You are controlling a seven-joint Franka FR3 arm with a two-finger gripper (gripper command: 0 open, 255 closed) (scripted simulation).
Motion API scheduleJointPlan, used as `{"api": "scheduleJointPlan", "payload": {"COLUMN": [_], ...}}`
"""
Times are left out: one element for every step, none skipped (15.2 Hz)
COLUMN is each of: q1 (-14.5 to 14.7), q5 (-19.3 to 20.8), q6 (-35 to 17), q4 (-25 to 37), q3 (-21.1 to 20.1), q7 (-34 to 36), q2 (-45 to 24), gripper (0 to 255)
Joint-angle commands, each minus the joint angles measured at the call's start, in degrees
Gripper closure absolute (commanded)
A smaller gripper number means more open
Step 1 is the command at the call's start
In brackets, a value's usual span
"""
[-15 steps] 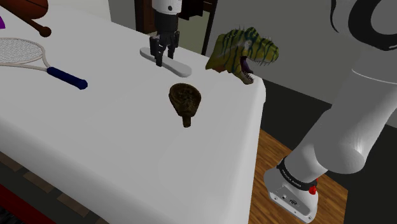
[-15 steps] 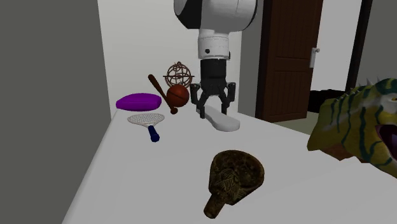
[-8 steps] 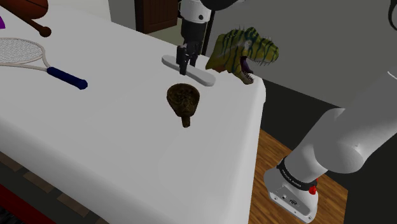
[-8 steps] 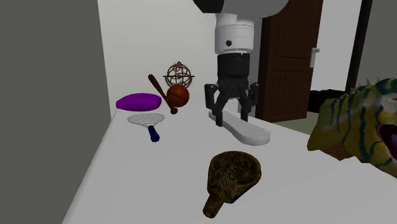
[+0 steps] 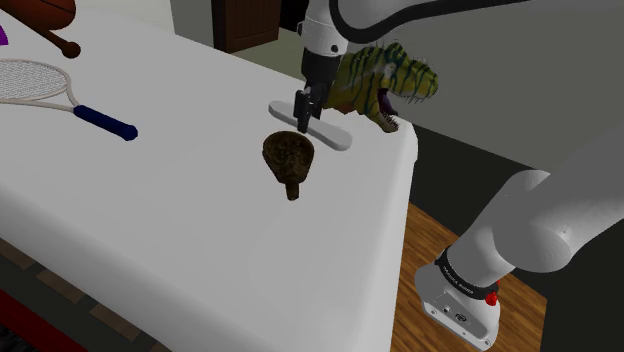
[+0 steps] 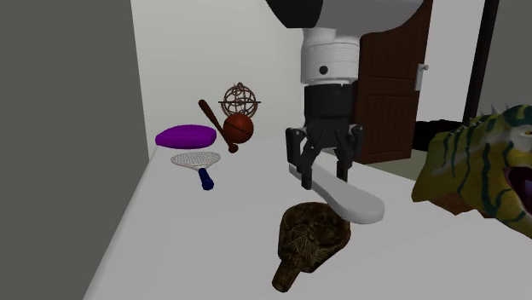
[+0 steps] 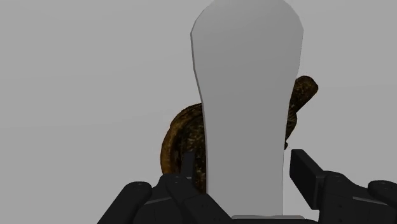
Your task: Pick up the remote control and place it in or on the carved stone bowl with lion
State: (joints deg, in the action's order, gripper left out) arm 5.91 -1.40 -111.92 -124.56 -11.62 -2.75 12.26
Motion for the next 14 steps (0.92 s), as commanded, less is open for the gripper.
{"api": "scheduleJointPlan", "payload": {"q1": [0.09,0.09,0.1,0.1,0.1,0.1,0.1,0.1,0.1,0.1,0.1,0.1,0.1,0.1], "q5": [0.05,0.08,0.11,0.15,0.19,0.23,0.28,0.35,0.34,0.35,0.35,0.35,0.35,0.35], "q6": [-1.57,-2.35,-3.13,-3.91,-4.7,-5.48,-6.27,-7.29,-7.29,-7.29,-7.29,-7.29,-7.29,-7.29], "q4": [-1.01,-1.59,-2.15,-2.71,-3.25,-3.78,-4.3,-4.96,-4.96,-4.96,-4.96,-4.96,-4.96,-4.96], "q3": [-0.2,-0.23,-0.26,-0.29,-0.33,-0.36,-0.39,-0.44,-0.44,-0.44,-0.44,-0.44,-0.44,-0.44], "q7": [0.29,0.33,0.38,0.42,0.47,0.52,0.57,0.64,0.64,0.64,0.64,0.64,0.64,0.64], "q2": [-0.53,-0.73,-0.95,-1.18,-1.42,-1.68,-1.95,-2.32,-2.32,-2.32,-2.32,-2.32,-2.32,-2.32], "gripper": [255,255,255,255,255,255,255,255,255,255,255,255,255,255]}}
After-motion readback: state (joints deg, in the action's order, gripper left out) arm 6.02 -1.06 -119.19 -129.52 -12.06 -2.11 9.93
